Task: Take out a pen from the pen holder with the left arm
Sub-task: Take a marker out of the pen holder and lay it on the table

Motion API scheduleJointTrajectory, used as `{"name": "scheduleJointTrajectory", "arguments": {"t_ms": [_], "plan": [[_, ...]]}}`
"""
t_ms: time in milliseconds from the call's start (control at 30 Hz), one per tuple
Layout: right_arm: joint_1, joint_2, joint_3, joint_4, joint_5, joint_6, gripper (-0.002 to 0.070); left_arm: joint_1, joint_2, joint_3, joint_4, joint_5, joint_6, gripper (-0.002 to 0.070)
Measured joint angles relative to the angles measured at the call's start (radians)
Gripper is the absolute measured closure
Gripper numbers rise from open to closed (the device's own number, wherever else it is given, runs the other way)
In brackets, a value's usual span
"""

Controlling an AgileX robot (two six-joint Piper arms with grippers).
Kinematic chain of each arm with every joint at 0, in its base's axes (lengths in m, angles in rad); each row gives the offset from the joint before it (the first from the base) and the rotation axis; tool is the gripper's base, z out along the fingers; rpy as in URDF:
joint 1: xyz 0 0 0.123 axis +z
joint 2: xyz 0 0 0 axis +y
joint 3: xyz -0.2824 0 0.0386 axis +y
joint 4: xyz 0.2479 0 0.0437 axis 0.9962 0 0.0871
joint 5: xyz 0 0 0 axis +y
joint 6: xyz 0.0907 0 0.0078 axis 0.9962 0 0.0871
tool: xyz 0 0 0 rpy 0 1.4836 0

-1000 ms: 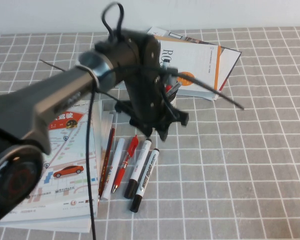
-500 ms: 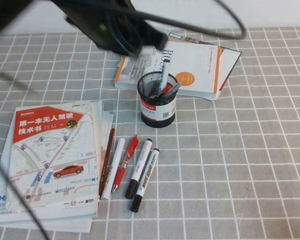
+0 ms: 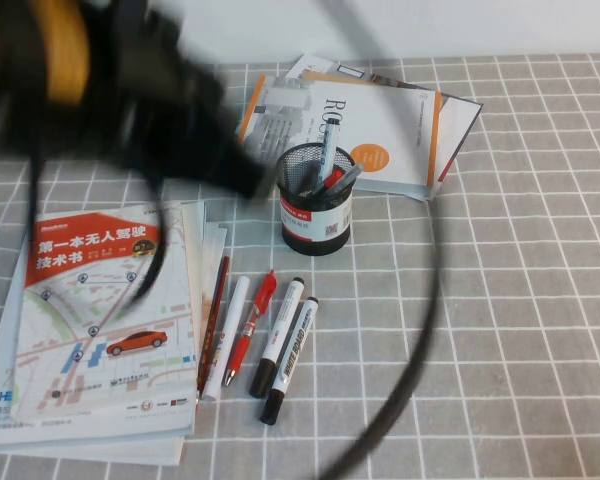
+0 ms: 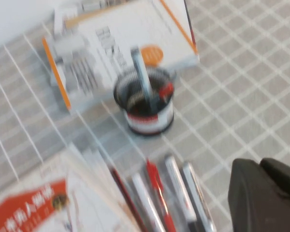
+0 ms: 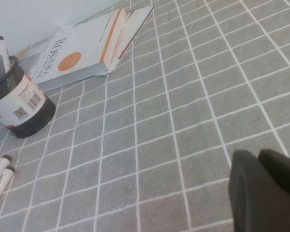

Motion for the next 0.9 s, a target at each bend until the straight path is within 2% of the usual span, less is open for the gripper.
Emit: {"name": "scheduleJointTrajectory", "arguments": {"t_ms": [300, 467, 600, 900], "plan": [[0.000, 0.000, 0.000, 0.001, 0.000, 0.000, 0.0689, -0.020, -0.375, 0.520, 0.010, -0.148, -0.177, 0.0675], [0.000, 0.000, 0.000, 0.002, 0.000, 0.000, 0.0689, -0.020, -0.531, 0.707, -0.074, -0.164, -0.249, 0.0675], [0.000, 0.000, 0.000, 0.002, 0.000, 0.000, 0.0689, -0.020, -0.595, 0.790, -0.152, -0.122, -0.260, 0.0676], [0.000, 0.000, 0.000, 0.002, 0.000, 0.000, 0.0689, -0.020, -0.616, 0.804, -0.121, 0.014, -0.286, 0.0676]]}}
